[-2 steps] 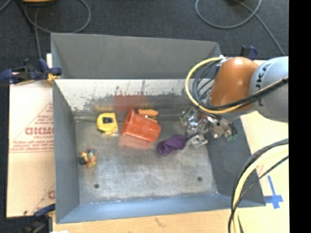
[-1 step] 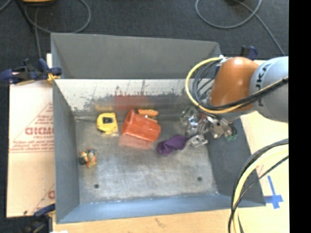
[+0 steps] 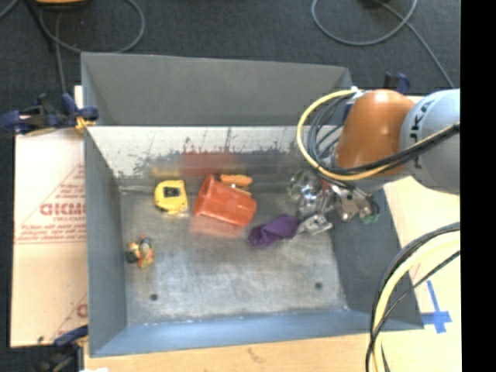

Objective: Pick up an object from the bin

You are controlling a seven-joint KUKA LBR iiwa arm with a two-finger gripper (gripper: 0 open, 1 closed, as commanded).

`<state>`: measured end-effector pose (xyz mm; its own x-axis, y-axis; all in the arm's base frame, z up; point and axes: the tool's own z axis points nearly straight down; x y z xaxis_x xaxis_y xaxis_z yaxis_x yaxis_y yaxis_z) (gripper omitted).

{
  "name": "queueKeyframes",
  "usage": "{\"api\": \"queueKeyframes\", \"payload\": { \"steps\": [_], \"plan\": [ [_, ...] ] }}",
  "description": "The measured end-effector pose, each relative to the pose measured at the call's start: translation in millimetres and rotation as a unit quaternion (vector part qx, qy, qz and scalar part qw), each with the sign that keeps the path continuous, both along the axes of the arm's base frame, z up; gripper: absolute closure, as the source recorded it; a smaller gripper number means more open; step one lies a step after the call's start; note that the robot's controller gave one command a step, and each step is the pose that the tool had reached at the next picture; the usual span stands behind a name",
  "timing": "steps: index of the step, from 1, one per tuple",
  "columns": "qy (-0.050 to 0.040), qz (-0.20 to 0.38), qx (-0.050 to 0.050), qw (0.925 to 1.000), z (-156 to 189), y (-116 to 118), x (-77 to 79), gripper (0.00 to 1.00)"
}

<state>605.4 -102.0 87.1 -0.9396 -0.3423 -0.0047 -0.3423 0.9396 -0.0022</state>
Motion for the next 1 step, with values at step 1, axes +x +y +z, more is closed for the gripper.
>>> {"api": "queueKeyframes", "payload": {
  "steps": [1],
  "plan": [
    [0.0026, 0.0, 0.0, 1.0, 11.0, -0.1, -0.9, 1.0]
  ]
}}
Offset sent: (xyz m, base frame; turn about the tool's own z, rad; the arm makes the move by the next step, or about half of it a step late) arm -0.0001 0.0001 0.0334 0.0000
